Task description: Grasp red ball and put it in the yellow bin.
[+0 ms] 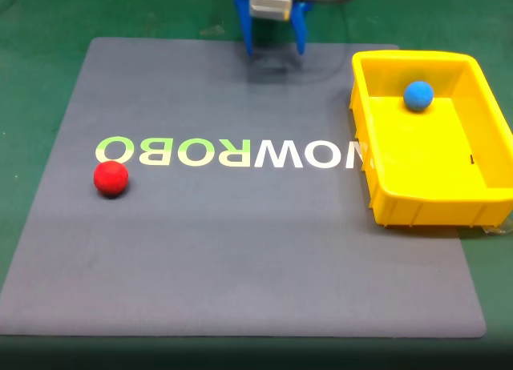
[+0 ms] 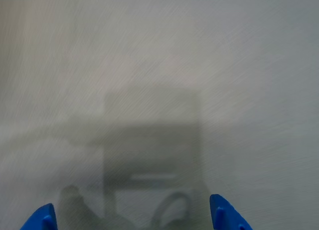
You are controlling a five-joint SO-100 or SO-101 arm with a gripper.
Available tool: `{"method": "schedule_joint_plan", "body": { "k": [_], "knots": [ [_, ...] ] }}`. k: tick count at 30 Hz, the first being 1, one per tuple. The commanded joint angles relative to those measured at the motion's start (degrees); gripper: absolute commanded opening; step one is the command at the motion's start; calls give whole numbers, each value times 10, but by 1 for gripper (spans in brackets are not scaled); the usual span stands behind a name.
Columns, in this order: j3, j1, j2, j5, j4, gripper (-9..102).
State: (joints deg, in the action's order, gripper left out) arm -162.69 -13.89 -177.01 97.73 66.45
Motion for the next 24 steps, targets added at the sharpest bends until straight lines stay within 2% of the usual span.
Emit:
{"method": "schedule_joint_plan", "body": {
  "k": [1, 9, 13, 24],
  "knots": [
    [127, -70, 147, 25, -105, 35],
    [343, -161, 518, 36, -297, 34],
    [441, -172, 676, 23, -355, 34],
    [704, -189, 970, 6, -370, 33]
  ]
}}
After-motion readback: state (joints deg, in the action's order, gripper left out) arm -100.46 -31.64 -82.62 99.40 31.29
